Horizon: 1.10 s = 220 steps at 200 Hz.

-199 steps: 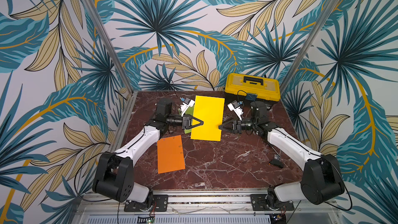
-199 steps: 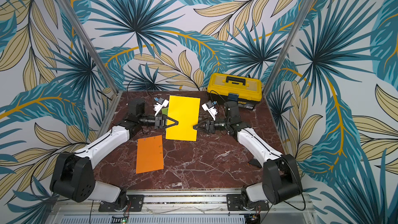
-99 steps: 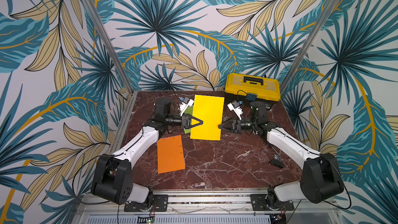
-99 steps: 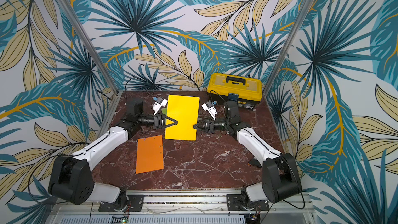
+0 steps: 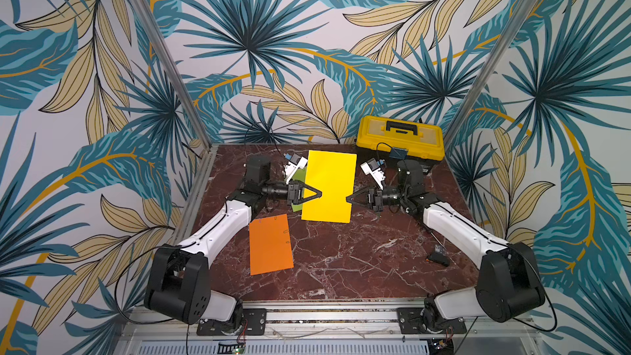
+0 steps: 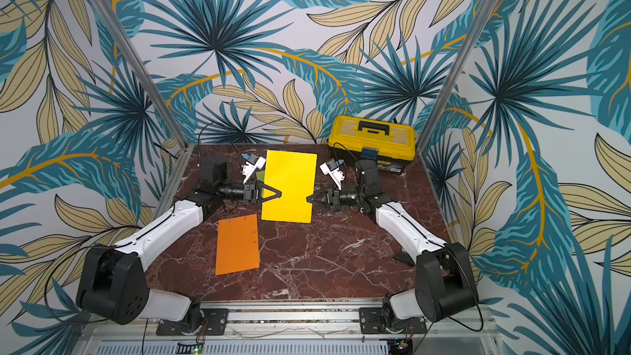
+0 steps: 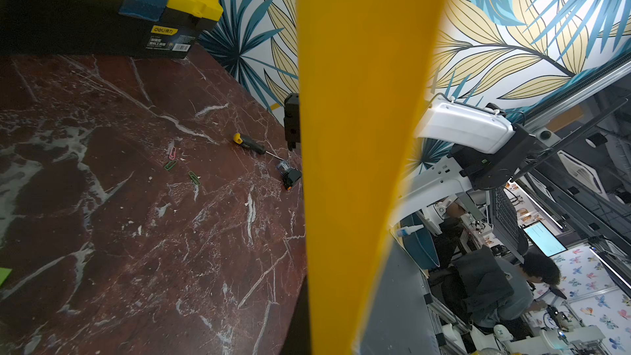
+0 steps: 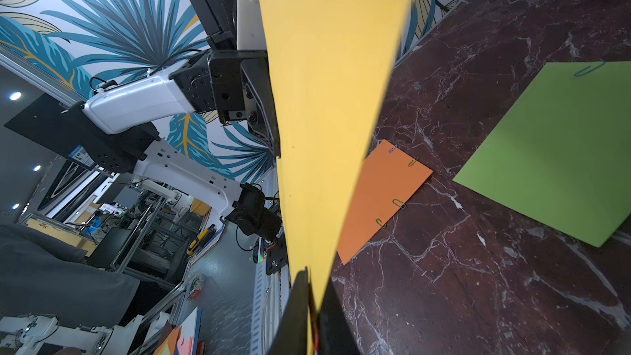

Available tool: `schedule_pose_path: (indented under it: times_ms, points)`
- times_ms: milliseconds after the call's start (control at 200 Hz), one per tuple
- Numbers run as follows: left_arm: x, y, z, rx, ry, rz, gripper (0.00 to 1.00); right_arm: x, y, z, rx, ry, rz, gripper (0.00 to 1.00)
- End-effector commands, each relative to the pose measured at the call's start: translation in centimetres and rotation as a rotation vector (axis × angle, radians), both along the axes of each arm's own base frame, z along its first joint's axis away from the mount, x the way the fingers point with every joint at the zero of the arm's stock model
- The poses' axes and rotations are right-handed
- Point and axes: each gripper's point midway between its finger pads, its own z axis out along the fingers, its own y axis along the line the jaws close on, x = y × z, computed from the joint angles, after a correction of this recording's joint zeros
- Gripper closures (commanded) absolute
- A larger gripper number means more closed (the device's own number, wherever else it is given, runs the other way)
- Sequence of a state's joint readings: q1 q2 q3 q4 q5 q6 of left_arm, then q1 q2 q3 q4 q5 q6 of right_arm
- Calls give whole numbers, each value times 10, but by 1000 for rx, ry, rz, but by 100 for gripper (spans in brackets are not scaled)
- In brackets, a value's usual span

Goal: Unclip the paperclips from the documents
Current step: Remove the paper clip from the document.

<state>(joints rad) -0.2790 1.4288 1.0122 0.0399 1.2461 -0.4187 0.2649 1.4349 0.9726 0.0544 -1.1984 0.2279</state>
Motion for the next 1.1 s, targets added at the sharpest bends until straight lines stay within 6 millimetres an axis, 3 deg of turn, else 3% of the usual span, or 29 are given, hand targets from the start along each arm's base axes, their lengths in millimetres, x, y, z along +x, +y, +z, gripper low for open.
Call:
schedule_pose_path:
  times_ms: [0, 345, 646, 1097]
  points:
    - [-4, 5, 6, -10, -40, 0, 100, -3, -2, 0, 10, -8, 13, 91]
    - [-4, 7, 4, -9, -37, 4, 100, -3, -2, 0, 13, -3, 16, 90]
    - [-3, 9, 6, -9, -41, 13, 100, -3, -3, -1, 7, 0, 12, 98]
    - [-2, 11, 6, -10, -47, 20, 100, 0, -7, -5, -6, 14, -5, 96]
